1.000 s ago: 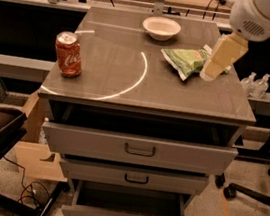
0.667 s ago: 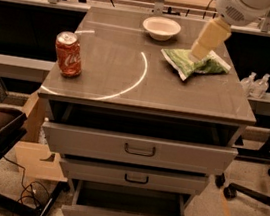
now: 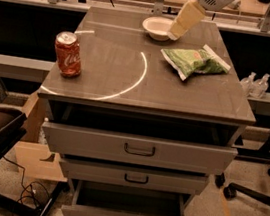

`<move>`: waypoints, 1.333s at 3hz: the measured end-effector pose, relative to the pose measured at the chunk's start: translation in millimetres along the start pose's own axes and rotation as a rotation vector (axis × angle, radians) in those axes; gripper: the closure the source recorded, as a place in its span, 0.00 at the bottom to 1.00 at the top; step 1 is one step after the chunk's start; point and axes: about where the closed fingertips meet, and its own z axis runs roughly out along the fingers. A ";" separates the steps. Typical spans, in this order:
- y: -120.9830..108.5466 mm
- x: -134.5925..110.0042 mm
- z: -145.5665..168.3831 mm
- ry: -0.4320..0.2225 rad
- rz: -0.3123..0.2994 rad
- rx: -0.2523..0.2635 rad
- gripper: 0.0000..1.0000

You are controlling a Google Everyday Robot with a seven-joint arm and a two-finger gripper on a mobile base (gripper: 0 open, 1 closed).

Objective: Move paper bowl near coke can

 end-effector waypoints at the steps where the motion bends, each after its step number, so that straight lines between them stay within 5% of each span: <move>1: 0.0 0.0 0.0 0.000 0.000 0.000 0.00; 2: -0.4 10.9 23.2 -0.011 0.019 0.004 0.00; 4: -15.5 53.1 123.7 -0.085 0.078 -0.048 0.00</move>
Offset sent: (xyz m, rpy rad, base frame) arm 0.0459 -0.0206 -0.0540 0.0617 -0.0195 -0.0237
